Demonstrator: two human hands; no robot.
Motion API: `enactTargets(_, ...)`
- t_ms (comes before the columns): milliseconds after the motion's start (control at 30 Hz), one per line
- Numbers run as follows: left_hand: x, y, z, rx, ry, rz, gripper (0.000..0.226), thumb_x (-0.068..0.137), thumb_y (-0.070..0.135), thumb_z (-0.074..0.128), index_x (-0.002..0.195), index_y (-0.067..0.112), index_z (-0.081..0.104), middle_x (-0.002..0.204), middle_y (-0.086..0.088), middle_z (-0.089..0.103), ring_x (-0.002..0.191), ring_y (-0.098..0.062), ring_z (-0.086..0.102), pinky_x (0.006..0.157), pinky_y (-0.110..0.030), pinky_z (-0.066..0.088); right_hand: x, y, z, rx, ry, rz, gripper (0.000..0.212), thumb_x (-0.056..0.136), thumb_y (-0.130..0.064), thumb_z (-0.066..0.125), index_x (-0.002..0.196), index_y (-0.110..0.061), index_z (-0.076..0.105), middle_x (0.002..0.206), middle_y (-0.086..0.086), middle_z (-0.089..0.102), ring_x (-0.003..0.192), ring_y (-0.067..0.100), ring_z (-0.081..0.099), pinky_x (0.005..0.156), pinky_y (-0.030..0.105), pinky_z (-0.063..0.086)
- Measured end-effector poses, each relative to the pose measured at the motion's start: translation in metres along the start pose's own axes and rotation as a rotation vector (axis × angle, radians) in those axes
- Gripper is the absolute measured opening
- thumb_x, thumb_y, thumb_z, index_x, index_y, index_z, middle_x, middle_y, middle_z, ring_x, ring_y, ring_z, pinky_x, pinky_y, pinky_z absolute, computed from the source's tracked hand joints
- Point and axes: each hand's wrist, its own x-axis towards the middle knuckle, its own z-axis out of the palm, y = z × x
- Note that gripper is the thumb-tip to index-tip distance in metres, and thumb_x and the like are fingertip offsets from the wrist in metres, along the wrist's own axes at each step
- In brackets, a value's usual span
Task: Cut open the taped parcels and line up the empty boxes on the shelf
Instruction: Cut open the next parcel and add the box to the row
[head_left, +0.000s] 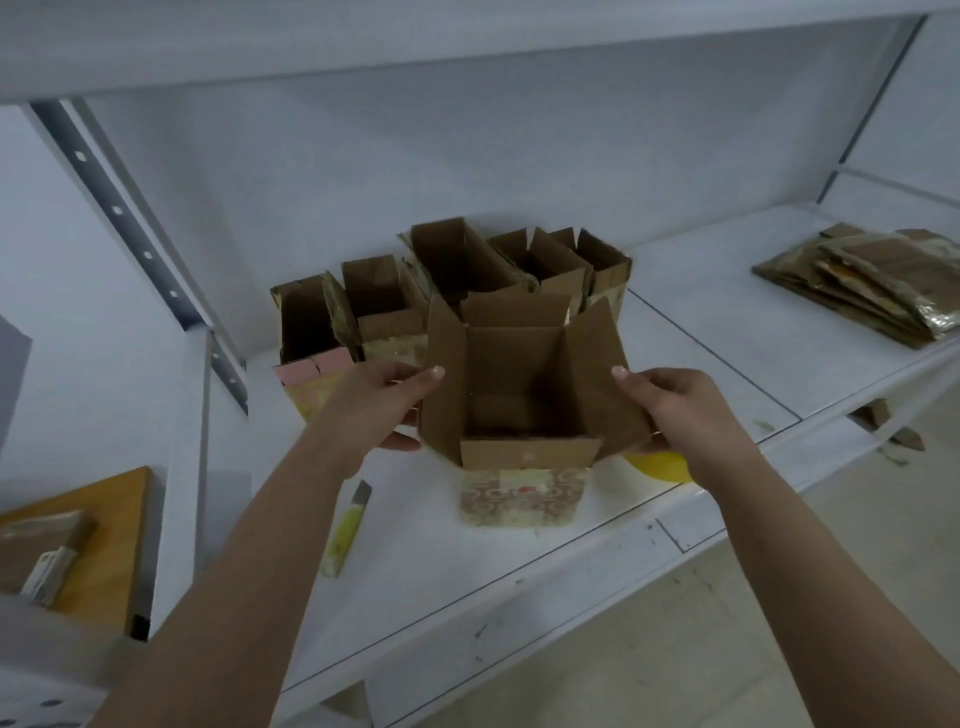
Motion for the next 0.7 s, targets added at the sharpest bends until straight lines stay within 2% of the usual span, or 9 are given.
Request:
enactTargets(67, -0.007, 0.001, -0.004, 0.075, -0.058, 0.012, 0.027, 0.094, 0.039, 0.06, 0.107, 0.016, 0.066, 0.092, -0.003, 0.074, 0.079, -0.014, 0.072, 0.064, -0.028, 0.057, -0.007, -0.003, -0.003, -0.029, -0.08, 0.022, 0.029, 0.093, -0.034, 0.064, 0.098, -0.005, 0.068, 0.077, 0.012, 0.074, 0.066, 0.024, 0.073, 0.062, 0.033, 0.059)
enactTargets(167, -0.011, 0.001, -0.004, 0.144, -0.101, 0.045, 0.024, 0.095, 0.033, 0.06, 0.101, 0.011, 0.069, 0.091, -0.01, 0.074, 0.076, -0.016, 0.072, 0.063, -0.027, 0.058, -0.017, -0.008, -0.001, -0.125, -0.197, 0.026, 0.019, 0.095, -0.023, 0.062, 0.1, -0.004, 0.066, 0.078, 0.016, 0.075, 0.071, 0.026, 0.074, 0.065, 0.034, 0.061)
enactTargets(233, -0.011, 0.005, -0.004, 0.192, -0.093, 0.093, 0.022, 0.096, 0.027, 0.059, 0.099, 0.009, 0.071, 0.089, -0.011, 0.074, 0.076, -0.018, 0.072, 0.064, -0.026, 0.059, -0.02, -0.01, 0.001, -0.166, -0.198, -0.026, 0.015, 0.096, -0.013, 0.06, 0.099, 0.0, 0.066, 0.075, 0.016, 0.074, 0.071, 0.027, 0.074, 0.065, 0.033, 0.061)
enactTargets(300, -0.012, 0.012, -0.004, 0.182, -0.076, 0.142, 0.021, 0.097, 0.025, 0.057, 0.097, 0.011, 0.072, 0.085, -0.008, 0.075, 0.074, -0.017, 0.072, 0.065, -0.025, 0.059, -0.023, -0.013, -0.002, -0.199, -0.147, -0.068, 0.015, 0.096, -0.009, 0.058, 0.096, 0.003, 0.067, 0.072, 0.017, 0.073, 0.07, 0.029, 0.074, 0.068, 0.038, 0.062)
enactTargets(400, -0.012, 0.032, 0.001, 0.066, -0.051, 0.216, 0.02, 0.098, 0.023, 0.056, 0.088, 0.015, 0.071, 0.069, 0.001, 0.073, 0.061, -0.008, 0.07, 0.058, -0.02, 0.057, -0.024, -0.02, -0.017, -0.166, -0.028, -0.108, 0.019, 0.095, -0.008, 0.057, 0.092, 0.008, 0.067, 0.071, 0.023, 0.071, 0.066, 0.032, 0.073, 0.069, 0.044, 0.062)
enactTargets(500, -0.013, 0.057, 0.018, -0.008, -0.068, 0.296, 0.024, 0.099, 0.021, 0.054, 0.082, 0.016, 0.07, 0.064, 0.004, 0.072, 0.055, -0.005, 0.068, 0.055, -0.018, 0.056, -0.02, -0.026, -0.04, -0.175, 0.105, -0.19, 0.02, 0.093, -0.009, 0.06, 0.088, 0.01, 0.067, 0.069, 0.025, 0.07, 0.062, 0.034, 0.071, 0.071, 0.051, 0.06)
enactTargets(633, -0.009, 0.095, 0.056, -0.007, -0.042, 0.429, 0.029, 0.098, 0.018, 0.054, 0.078, 0.009, 0.071, 0.059, 0.003, 0.07, 0.051, -0.004, 0.066, 0.051, -0.017, 0.054, 0.002, -0.034, -0.087, -0.186, 0.215, -0.274, 0.016, 0.093, -0.008, 0.06, 0.085, 0.002, 0.069, 0.061, 0.014, 0.07, 0.056, 0.023, 0.071, 0.056, 0.032, 0.059)
enactTargets(700, -0.001, 0.118, 0.08, -0.016, -0.023, 0.463, 0.032, 0.099, 0.019, 0.053, 0.072, 0.012, 0.069, 0.056, 0.004, 0.069, 0.054, -0.006, 0.068, 0.051, -0.017, 0.053, 0.022, -0.039, -0.116, -0.189, 0.259, -0.329, 0.014, 0.092, -0.007, 0.059, 0.083, -0.002, 0.069, 0.054, 0.007, 0.068, 0.05, 0.018, 0.068, 0.049, 0.026, 0.057)
